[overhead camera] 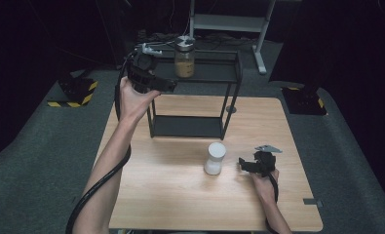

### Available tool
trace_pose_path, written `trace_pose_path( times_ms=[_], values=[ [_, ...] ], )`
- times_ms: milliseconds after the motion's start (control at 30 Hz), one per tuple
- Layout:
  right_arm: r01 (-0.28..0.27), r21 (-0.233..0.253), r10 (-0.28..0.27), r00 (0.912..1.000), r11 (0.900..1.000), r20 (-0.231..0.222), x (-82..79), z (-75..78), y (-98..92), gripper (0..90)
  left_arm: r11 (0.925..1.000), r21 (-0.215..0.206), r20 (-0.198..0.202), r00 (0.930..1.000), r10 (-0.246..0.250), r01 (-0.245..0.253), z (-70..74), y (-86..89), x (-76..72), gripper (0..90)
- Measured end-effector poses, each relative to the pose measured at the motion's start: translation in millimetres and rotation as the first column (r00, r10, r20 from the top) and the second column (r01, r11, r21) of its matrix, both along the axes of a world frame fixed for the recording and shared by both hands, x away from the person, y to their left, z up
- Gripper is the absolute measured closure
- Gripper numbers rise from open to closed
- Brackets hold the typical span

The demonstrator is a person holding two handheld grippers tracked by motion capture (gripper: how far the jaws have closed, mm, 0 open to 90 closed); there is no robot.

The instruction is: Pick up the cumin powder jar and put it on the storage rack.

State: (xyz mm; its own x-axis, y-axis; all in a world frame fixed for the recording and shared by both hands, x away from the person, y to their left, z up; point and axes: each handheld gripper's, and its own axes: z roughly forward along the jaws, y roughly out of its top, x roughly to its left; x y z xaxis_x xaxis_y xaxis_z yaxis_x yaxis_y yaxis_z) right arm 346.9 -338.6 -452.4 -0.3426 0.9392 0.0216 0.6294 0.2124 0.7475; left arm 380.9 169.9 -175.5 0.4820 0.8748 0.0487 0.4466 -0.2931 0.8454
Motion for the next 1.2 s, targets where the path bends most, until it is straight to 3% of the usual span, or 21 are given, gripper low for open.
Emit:
trace_pose_path(
  times_ms=[433,800,1200],
  values=[
    [-0.001,-0.014,0.001,1.0,1.0,0.006,-0.4,-0.6,2.6,6.9,0.9991,-0.033,0.003,0.9996,-0.028,0.028,-60.0,16.3,-24.3,0.5],
    [0.0,-0.02,0.0,1.0,1.0,0.006,-0.4,-0.4,3.7,6.9,0.9947,-0.089,-0.041,0.9976,-0.055,0.051,-103.3,21.2,-25.8,0.5],
    [0.0,-0.021,0.0,1.0,1.0,0.006,-0.4,-0.3,4.0,6.9,0.9951,-0.089,-0.098,0.9938,-0.052,0.043,-154.7,15.3,-24.5,0.5]
  ],
)
